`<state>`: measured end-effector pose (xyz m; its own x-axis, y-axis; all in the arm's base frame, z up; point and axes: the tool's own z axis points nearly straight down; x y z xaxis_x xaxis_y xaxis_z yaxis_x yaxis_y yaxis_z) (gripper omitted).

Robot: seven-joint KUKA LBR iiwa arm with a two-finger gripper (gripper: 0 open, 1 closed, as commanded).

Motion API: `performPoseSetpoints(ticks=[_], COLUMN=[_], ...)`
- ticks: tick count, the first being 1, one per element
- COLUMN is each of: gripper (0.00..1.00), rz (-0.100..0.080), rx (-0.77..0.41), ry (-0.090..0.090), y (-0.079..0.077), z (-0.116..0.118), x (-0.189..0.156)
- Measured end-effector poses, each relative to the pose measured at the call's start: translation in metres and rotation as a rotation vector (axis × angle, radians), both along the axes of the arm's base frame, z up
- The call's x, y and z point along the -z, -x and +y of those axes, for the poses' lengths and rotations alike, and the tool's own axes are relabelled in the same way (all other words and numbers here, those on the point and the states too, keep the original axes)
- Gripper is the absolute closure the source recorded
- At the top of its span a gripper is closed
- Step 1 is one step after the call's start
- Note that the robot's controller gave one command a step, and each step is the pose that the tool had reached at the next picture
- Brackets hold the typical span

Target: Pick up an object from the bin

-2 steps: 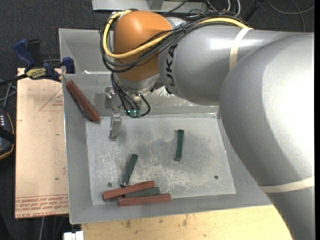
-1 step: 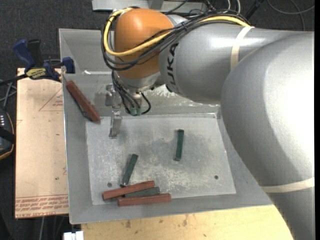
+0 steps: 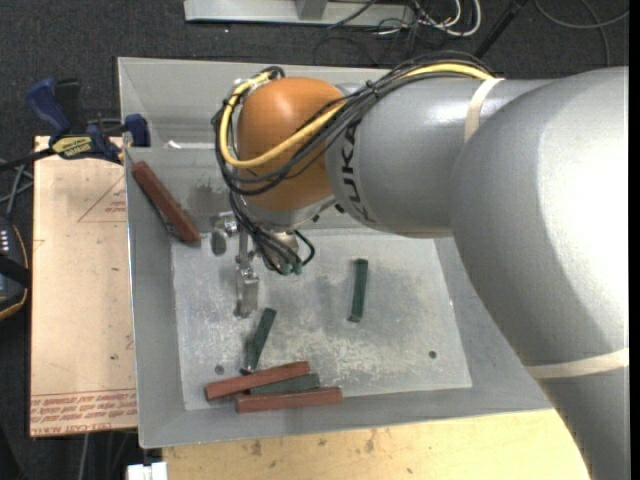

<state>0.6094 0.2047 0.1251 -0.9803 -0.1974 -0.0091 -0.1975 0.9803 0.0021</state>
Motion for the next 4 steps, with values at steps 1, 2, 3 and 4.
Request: performPoseSetpoints(ticks=[1,2,3,4], gripper=[0.0,0.0,0.0,1.0], rz=[0.012,0.004,0.007,0.003], rx=[-0.411,-0.594,-0.773,-0.844], ry=[0.004,0.006,0.006,0.006], y=[0.035,0.044,0.065,0.074], z=[-0.036,-0.043,-0.012,-0.025], x=[0.011,0.012,0.056,0.054])
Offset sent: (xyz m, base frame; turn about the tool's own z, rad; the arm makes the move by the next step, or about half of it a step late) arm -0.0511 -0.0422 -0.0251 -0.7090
